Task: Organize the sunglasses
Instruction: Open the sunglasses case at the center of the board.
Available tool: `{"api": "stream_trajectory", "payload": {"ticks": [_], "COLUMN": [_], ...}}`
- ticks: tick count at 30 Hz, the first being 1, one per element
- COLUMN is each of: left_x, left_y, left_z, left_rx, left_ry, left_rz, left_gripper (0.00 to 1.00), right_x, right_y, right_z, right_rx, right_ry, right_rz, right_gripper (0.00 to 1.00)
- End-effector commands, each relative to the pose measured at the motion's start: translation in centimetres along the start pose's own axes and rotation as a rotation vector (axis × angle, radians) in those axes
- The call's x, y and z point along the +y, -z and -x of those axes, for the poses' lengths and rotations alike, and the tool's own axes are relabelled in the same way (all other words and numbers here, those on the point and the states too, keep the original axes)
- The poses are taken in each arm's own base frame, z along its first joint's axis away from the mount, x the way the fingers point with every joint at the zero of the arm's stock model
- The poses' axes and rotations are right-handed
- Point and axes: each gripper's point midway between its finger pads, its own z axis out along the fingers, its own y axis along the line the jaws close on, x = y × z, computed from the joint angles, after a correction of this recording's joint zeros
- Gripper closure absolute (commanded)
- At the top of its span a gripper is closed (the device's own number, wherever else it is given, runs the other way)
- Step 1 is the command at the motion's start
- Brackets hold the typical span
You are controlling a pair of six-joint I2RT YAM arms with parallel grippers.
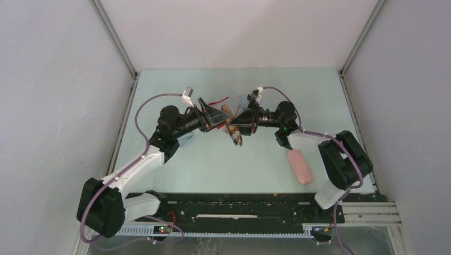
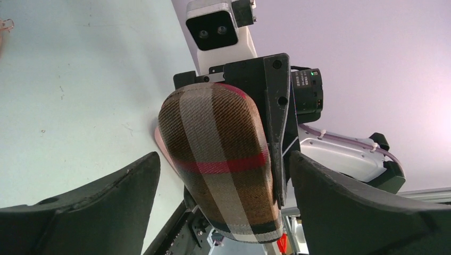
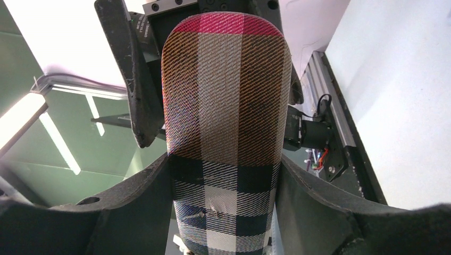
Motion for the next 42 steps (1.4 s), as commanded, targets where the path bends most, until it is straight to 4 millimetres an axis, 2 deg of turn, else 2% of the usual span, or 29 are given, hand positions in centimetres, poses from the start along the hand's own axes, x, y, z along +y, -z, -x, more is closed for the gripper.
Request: {"api": "stream_trajectory", "payload": {"ticks": [1, 6, 15, 16, 18, 19, 20, 22, 24, 31, 36, 42], "left_x": [-1.0, -1.0, -1.3, -1.3, -1.2, -1.2, -1.2, -1.0, -0.8, -0.8, -0.9, -0.8], "left_y": [-0.1, -0.1, -0.2, -0.2, -0.2, -0.2, -0.1, -0.1, -0.1, -0.7, -0.7, -0.5], "left_z": [-0.1, -0.1, 0.3, 0.4, 0.6, 0.6, 0.7, 0.8, 1.0, 1.6, 1.9, 2.3], "left_rx": [0.002, -0.002, -0.014, -0.018, -0.022, -0.024, -0.027, -0.032, -0.04, -0.049, -0.057, -0.072], "left_ry": [-0.003, 0.002, 0.007, 0.007, 0.005, 0.004, -0.001, -0.006, -0.011, -0.004, -0.001, 0.006], "left_rz": [-0.057, -0.059, -0.06, -0.058, -0.046, -0.04, -0.035, -0.02, -0.008, 0.003, 0.004, 0.003], "left_gripper": [0.08, 0.13, 0.56, 0.59, 0.65, 0.66, 0.67, 0.68, 0.68, 0.72, 0.72, 0.72], "right_x": [2.0, 2.1, 1.4, 1.3, 0.9, 0.8, 0.7, 0.4, 0.1, 0.4, 0.6, 0.7], "right_y": [-0.3, -0.5, -0.8, -0.7, -0.3, 0.1, 0.6, 1.5, 1.8, 1.2, 0.5, 0.3], "right_z": [-0.7, -0.9, -1.4, -1.4, -1.1, -0.9, -0.7, 0.0, 0.4, 0.3, -0.3, -0.7], "right_rx": [0.037, 0.049, 0.064, 0.065, 0.04, 0.017, -0.005, -0.051, -0.078, -0.092, -0.076, -0.071], "right_ry": [0.035, 0.022, 0.014, 0.02, 0.023, 0.024, 0.026, 0.021, 0.013, 0.014, 0.004, -0.013], "right_rz": [0.091, 0.114, 0.094, 0.086, 0.062, 0.052, 0.045, 0.031, 0.019, 0.025, 0.054, 0.083], "right_gripper": [0.68, 0.68, 0.67, 0.61, 0.37, 0.25, 0.19, 0.11, 0.08, 0.06, 0.11, 0.13]}}
